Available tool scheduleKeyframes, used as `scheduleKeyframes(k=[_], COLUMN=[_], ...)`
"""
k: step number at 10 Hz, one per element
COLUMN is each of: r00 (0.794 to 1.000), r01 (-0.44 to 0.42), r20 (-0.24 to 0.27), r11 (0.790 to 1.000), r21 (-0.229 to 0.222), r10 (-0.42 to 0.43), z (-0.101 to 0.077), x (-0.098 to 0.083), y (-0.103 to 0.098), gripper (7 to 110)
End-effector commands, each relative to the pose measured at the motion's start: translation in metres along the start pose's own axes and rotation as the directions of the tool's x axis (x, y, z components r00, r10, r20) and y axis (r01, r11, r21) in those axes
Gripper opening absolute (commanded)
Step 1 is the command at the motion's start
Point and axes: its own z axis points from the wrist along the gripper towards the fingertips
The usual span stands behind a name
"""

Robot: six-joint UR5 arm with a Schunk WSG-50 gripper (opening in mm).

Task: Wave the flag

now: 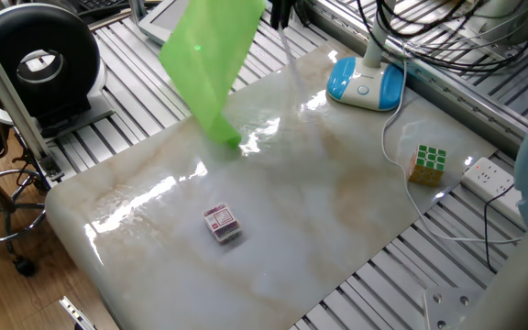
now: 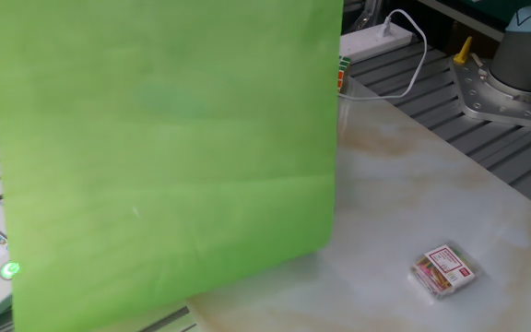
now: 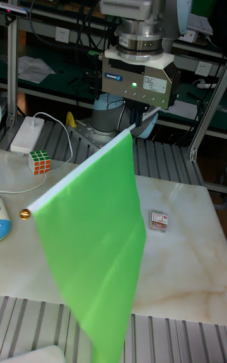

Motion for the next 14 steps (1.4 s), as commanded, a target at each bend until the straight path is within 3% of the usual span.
scheduleKeyframes(k=[1,5,8,10,11,14], r00=[0.998,0.999,0.998,0.994,0.992,0.986], r01=[-0.055,0.034,0.066,0.107,0.129,0.165], r20=[-0.025,-0.012,-0.022,-0.026,-0.02,-0.018], r11=[0.998,0.998,0.995,0.991,0.989,0.984], r21=[-0.044,0.049,0.078,0.077,0.073,0.068], r10=[0.054,-0.033,-0.065,-0.106,-0.128,-0.164], z=[0.001,0.005,0.008,0.012,0.013,0.016], x=[0.004,0.001,0.0,-0.001,-0.003,-0.004], y=[0.007,-0.013,-0.02,-0.023,-0.024,-0.026], gripper=[7,7,7,7,22,22])
